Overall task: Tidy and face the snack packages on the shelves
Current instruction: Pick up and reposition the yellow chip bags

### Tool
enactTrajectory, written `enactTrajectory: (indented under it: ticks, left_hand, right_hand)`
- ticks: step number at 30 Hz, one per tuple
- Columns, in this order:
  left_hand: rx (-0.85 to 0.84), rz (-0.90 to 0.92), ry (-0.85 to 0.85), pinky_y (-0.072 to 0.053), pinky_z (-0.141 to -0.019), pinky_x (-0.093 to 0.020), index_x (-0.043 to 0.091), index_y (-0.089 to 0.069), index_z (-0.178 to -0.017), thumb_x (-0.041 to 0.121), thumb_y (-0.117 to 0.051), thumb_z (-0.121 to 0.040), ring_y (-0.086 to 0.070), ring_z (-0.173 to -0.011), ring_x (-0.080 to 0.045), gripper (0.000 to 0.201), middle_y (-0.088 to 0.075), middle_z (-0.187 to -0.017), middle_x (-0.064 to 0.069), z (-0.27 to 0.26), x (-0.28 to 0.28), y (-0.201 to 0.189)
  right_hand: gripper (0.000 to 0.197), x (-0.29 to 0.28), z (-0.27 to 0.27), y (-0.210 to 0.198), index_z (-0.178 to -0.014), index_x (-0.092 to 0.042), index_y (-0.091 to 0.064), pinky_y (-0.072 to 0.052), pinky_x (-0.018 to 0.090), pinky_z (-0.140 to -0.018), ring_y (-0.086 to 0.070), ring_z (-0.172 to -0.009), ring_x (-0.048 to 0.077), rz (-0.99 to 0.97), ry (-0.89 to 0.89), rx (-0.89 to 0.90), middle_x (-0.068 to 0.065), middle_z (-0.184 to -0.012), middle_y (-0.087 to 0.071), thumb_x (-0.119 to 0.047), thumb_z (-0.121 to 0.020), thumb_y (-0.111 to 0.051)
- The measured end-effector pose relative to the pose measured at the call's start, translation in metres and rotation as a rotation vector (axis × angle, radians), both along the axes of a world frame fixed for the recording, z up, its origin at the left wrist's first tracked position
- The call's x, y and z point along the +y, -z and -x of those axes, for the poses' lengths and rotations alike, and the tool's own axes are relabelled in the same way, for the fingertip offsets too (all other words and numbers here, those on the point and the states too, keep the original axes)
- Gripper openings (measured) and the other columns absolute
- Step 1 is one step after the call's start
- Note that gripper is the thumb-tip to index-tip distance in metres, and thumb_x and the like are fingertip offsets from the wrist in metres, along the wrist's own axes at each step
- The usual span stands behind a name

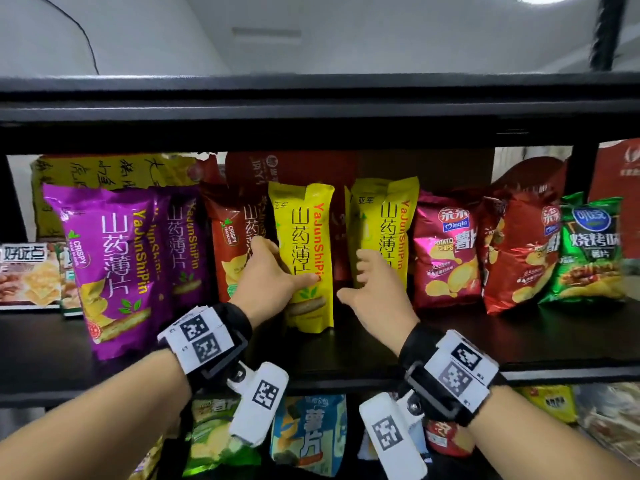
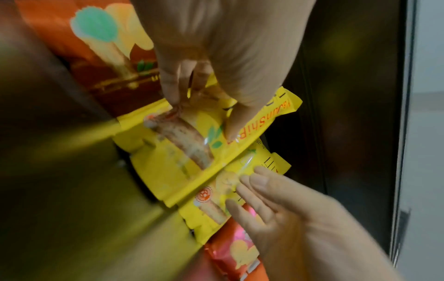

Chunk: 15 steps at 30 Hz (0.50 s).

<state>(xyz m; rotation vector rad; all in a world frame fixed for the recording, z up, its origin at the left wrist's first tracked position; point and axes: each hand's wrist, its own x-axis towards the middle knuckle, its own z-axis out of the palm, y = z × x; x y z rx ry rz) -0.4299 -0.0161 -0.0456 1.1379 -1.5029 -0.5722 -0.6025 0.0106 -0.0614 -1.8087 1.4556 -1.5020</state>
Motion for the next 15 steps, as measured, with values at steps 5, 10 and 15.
enactTrajectory:
  ticks: [5,10,15]
  left_hand:
    - [-0.22,-0.05,-0.186,-0.052,-0.083,-0.038,0.012,-0.033,-0.108,0.032,-0.096,-0.062,-0.059,-0.097,-0.023,0.08,-0.058,-0.1,0.0,-0.001,-0.028,-0.018]
    - [-0.451,-0.14,-0.317,-0.049,-0.077,-0.041,0.01,-0.032,-0.11,0.042,-0.093,-0.064,-0.064,-0.095,-0.032,0.083,-0.058,-0.1,-0.008,0.002,-0.038,-0.032]
    - [-0.468,-0.165,-0.343,-0.056,-0.088,-0.048,0.008,-0.032,-0.116,0.045,-0.093,-0.064,-0.069,-0.097,-0.037,0.088,-0.063,-0.113,-0.015,0.005,-0.044,-0.035]
  right_hand:
    - [0.097,-0.015,0.039,-0.02,-0.147,-0.009,-0.029,-0.053,0.05,-0.095,-0.045,-0.128,0.033,0.103,0.285,-0.092,0.011,-0.14,-0.04,-0.019,-0.07,-0.088]
    - [0.076,-0.029,0.056,-0.032,-0.128,-0.008,-0.037,-0.061,0.044,-0.053,-0.062,-0.089,0.031,-0.081,0.15,-0.276,0.006,-0.11,-0.045,-0.008,-0.071,-0.088]
    - [0.064,-0.046,0.061,-0.037,-0.111,-0.012,-0.034,-0.035,0.011,-0.027,-0.049,-0.07,0.009,-0.132,0.166,-0.151,0.0,-0.093,-0.046,-0.016,-0.075,-0.087]
